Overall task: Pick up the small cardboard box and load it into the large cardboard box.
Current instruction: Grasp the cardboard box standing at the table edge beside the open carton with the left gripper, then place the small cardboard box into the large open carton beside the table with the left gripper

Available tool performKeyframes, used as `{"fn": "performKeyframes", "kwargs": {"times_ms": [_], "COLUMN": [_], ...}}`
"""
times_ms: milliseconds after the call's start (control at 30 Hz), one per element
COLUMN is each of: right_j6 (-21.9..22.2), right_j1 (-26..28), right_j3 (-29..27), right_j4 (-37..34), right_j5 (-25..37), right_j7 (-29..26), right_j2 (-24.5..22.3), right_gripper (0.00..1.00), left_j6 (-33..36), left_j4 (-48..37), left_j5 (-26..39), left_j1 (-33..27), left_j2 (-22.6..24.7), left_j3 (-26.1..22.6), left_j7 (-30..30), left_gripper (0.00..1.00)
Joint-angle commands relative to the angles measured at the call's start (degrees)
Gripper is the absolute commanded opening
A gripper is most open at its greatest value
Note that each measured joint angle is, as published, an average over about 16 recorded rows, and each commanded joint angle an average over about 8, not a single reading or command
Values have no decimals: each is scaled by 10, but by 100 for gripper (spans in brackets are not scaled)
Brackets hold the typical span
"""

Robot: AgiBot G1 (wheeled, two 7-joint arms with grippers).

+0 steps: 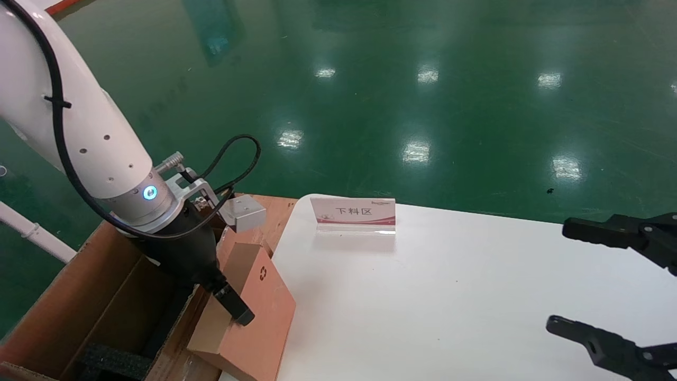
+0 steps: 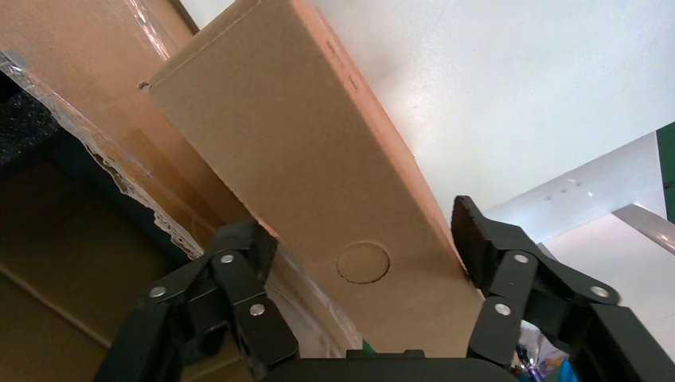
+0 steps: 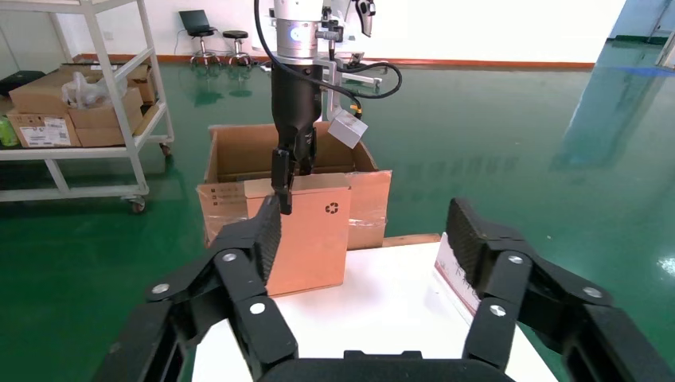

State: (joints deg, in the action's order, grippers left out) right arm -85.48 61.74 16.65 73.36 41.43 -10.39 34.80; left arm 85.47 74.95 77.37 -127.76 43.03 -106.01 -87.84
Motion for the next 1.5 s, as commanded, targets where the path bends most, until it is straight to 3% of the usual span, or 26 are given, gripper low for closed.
{"fn": "performKeyframes", "kwargs": {"times_ms": [33,567,767,1000,1133,1500], "right_j6": [0,0,0,0,0,0], "right_j1": [0,0,0,0,0,0], "right_j3": [0,0,0,1,1,1], "right_j4": [0,0,0,0,0,0], "right_j5": [0,0,0,0,0,-1], "right_j7": [0,0,0,0,1,1], "right_j2": [0,0,0,0,0,0], "right_gripper": [0,0,0,0,0,1], "left_j6": [0,3,22,53,61,78], "left_j4": [0,4,-1,-47,-80,-122], "left_j5": [0,-12,-34,-36,-37,-24], "left_j1": [0,-24,-83,-195,-265,-411], "left_j2": [0,-1,-5,7,20,13], "left_j3": [0,14,41,57,26,-127], "left_j7": [0,0,11,46,79,159], "left_gripper": [0,0,0,0,0,0]}}
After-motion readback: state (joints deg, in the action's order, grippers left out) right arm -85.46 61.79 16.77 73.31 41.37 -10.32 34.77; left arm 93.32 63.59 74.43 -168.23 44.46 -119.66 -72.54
